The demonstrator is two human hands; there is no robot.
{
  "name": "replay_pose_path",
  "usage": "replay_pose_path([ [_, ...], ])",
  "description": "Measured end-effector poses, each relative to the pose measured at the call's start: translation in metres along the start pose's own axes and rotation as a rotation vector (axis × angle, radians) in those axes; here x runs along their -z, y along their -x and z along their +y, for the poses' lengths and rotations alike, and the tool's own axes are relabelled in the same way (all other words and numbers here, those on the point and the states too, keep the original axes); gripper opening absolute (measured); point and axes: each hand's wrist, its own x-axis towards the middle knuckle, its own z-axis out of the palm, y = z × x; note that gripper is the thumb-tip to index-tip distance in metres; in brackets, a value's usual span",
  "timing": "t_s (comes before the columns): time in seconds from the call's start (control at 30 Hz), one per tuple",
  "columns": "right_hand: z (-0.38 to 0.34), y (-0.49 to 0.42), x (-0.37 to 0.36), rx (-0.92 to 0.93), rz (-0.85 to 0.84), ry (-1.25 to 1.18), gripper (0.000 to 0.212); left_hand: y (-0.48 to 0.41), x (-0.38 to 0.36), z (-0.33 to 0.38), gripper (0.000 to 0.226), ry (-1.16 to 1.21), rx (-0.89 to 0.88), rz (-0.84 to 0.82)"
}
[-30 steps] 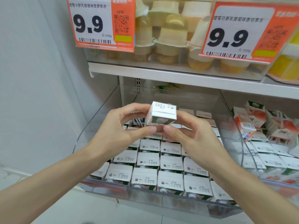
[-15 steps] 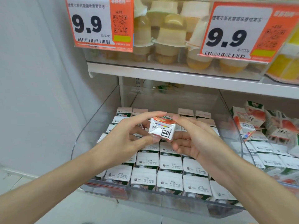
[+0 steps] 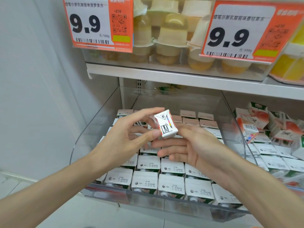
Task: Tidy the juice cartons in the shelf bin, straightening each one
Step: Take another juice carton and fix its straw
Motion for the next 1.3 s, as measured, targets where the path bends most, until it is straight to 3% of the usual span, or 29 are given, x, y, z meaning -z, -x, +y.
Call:
replay_pose_path([
  [0.27, -0.004, 0.004, -0.004, -0.013, -0.085, 0.001, 0.036, 0.001, -0.002, 0.005, 0.056, 0.011, -0.016, 0.001],
  [0.4, -0.005, 0.002, -0.003, 0.011, -0.07, 0.027, 0.033, 0.001, -0.002, 0.003, 0.066, -0.064, -0.063, 0.04],
  [0.6, -0.002, -0.003, -0.001, 0.079, 0.03, 0.172, 0.035, 0.001, 0.004, -0.001, 0.063, -0.17, -0.119, 0.078],
  [0.7, -0.006, -0.002, -0.002, 0.119, 0.101, 0.145, 0.042, 0.002, 0.004, 0.002, 0.061, -0.16, -0.098, 0.038],
  [0.87, -0.008, 0.002, -0.002, 0.132, 0.031, 0.114, 0.064, 0.003, -0.001, 0.005, 0.06, -0.113, -0.075, 0.017],
  [0.93, -0.007, 0.005, -0.003, 0.162, 0.001, 0.167, 0.059, 0.003, -0.002, 0.006, 0.063, -0.118, -0.059, -0.003],
  [1.03, -0.004, 0.008, -0.003, 0.222, 0.028, 0.234, 0.032, 0.001, -0.001, 0.008, 0.074, -0.168, -0.059, 0.026],
  [1.13, -0.002, 0.006, 0.0, 0.225, 0.06, 0.125, 0.028, -0.003, 0.002, 0.012, 0.084, 0.036, 0.08, 0.096],
  [1.23, -0.003, 0.003, 0.002, 0.243, 0.035, 0.129, 0.035, -0.005, 0.008, 0.013, 0.065, 0.178, 0.221, 0.108],
  [1.3, -0.003, 0.004, 0.004, 0.285, 0.029, 0.25, 0.037, -0.004, 0.009, 0.012, 0.05, 0.169, 0.192, 0.11],
])
